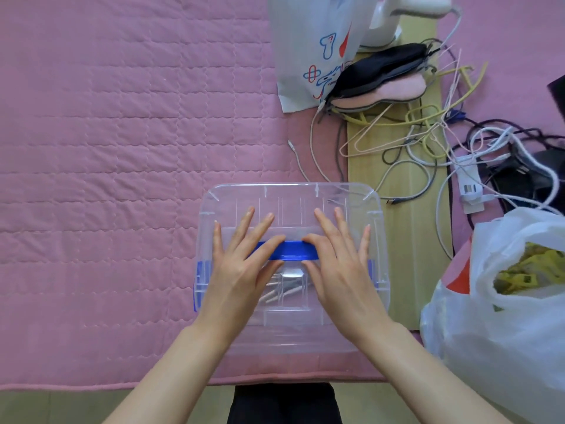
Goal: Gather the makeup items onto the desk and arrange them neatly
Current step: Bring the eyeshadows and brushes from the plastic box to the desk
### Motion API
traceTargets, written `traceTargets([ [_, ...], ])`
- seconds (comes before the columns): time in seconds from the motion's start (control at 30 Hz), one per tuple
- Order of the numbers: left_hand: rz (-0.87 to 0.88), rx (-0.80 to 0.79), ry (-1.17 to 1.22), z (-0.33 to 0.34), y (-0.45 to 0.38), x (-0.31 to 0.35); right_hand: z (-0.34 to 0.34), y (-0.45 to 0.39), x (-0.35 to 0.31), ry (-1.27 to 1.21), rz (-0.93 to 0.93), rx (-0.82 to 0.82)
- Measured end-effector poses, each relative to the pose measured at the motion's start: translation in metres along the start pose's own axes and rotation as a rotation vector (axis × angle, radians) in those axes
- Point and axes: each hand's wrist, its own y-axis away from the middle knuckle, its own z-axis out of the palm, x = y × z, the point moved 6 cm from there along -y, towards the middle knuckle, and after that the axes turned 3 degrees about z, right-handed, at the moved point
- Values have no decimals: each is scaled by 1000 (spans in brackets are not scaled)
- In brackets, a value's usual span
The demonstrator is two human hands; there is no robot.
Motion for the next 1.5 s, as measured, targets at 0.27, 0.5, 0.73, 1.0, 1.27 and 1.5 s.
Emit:
traceTargets([
  [0.27,30,37,-29,-7,-83,-26,-20,-81,11,-22,10,31],
  [0.5,-6,-20,-16,12,-133,-64,0,-140,29,-54,33,-17],
  [0.73,-136,-155,33,60,-152,-109,54,-181,54,-32,107,-259],
  [1.0,-243,-407,-19,110,-146,-131,108,-192,77,79,114,-453],
  [1.27,-185,-473,-113,124,-135,-143,126,-186,88,190,20,-511],
  [1.5,-154,-568,-195,114,-129,-134,112,-182,83,178,39,-444],
])
